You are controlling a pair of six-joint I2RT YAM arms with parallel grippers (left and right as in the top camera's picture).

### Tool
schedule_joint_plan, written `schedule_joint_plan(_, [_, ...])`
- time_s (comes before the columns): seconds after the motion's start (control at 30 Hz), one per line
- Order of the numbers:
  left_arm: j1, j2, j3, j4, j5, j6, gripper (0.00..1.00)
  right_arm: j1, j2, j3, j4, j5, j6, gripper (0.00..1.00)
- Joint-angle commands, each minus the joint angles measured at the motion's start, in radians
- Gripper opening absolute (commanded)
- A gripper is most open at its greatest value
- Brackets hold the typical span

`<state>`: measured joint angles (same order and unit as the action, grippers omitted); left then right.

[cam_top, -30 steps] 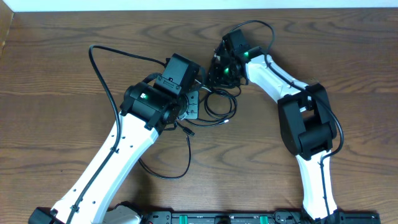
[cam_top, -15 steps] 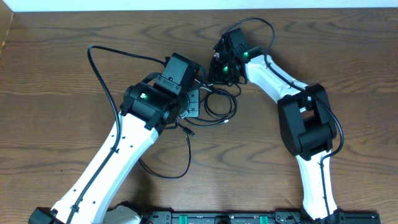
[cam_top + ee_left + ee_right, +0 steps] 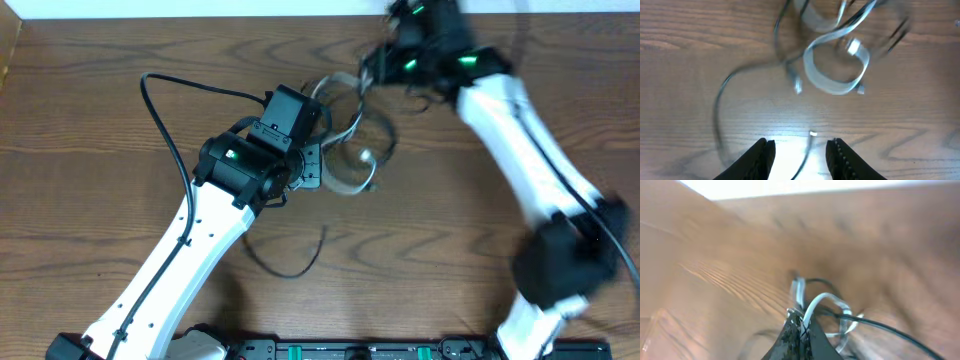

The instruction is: Untangle cables

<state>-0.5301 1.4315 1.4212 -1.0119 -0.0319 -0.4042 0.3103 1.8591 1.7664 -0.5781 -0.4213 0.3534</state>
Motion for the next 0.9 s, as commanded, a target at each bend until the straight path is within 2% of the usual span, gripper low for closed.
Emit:
schedule_joint_plan(0.0, [0.003,0.005,-0.006,0.003,-0.006,-0.002,0.40,0.008,-0.132,0.013,0.000,-0.002,-0.037,0.01])
schedule_joint_plan(0.2, [0.003,0.005,-0.006,0.004,-0.006,-0.002,0.40,0.008,-0.264,0.013,-0.012,0.007,-0.011,0.01])
schedule_joint_plan(0.33, [0.003,0.005,-0.006,0.008,-0.006,-0.002,0.41,0.009,-0.277,0.013,-0.031,0.011,0.043,0.01])
schedule_joint_plan(0.5, [0.005,0.005,-0.006,0.021,-0.008,-0.001,0.41,0.002,-0.280,0.030,0.053,-0.021,0.107,0.01])
schedule_joint_plan(0.87, [0.113,0.005,-0.006,0.026,-0.003,-0.002,0.41,0.003,-0.285,0.260,0.163,-0.056,0.110,0.01])
